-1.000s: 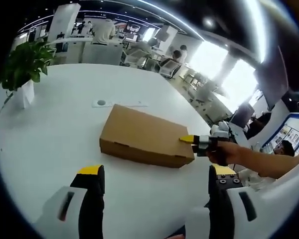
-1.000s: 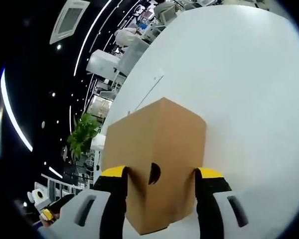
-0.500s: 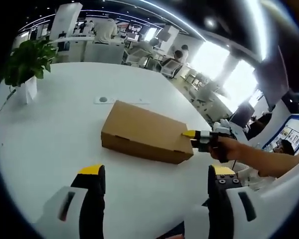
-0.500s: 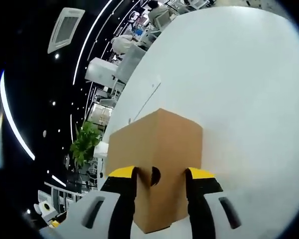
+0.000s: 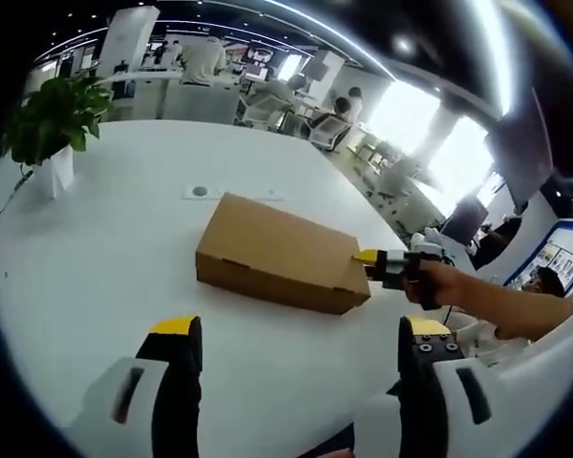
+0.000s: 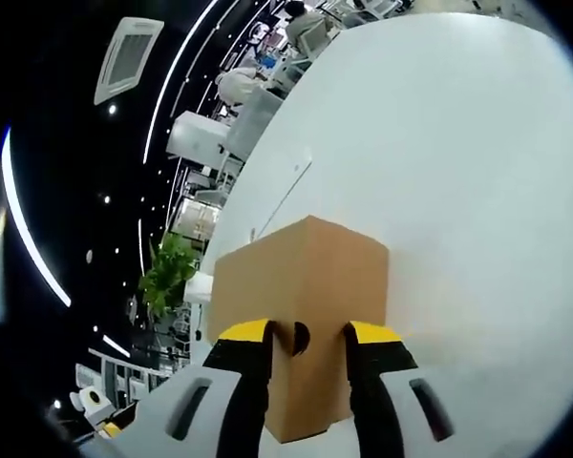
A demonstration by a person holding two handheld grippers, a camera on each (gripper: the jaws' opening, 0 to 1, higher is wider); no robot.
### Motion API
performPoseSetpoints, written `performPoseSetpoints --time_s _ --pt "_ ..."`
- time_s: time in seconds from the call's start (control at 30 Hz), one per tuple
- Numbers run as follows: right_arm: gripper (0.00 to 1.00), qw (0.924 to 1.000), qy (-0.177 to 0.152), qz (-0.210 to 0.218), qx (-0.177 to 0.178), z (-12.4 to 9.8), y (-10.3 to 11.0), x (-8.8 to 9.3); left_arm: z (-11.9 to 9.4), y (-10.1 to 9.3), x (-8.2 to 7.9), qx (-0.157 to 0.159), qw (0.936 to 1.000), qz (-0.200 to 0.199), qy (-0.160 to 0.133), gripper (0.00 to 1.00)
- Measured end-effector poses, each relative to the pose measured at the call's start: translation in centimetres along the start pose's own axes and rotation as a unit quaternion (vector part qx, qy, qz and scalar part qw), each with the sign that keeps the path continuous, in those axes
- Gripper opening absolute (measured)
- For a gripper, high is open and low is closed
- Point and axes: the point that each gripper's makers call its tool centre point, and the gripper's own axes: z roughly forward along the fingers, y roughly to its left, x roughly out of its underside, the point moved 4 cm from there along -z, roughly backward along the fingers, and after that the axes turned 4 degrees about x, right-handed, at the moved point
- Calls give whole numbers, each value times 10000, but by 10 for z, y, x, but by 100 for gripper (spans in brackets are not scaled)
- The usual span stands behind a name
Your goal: Operate the shoe box by opening the lid, removing the specified soft item, and placing it in the target area until the item is outside and the box remains undamaged.
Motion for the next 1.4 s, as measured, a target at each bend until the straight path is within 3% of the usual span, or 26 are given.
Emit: performPoseSetpoints --time_s 0.53,0.97,1.13,1.17,1.2,1.27,1.4 --pt "30 10000 8 -14 -39 -1 0 0 1 -1 -3 96 9999 -19 -69 88" --pt "30 10000 13 -16 -56 -1 2 1 6 10 -30 272 9995 157 3 87" --pt "30 10000 29 -25 -52 -1 1 0 12 19 -37 327 9994 113 80 87" --pt "30 10000 26 -28 -54 -1 1 0 13 24 -40 377 9988 255 193 87" --pt "30 10000 34 -33 -60 -1 1 0 14 31 -42 281 9974 558 345 88" --pt "30 10000 60 -35 -60 -1 1 -1 14 40 -45 135 9956 794 485 87" --pt "30 9999 80 -38 -53 -1 1 0 18 48 -58 244 9963 729 395 87"
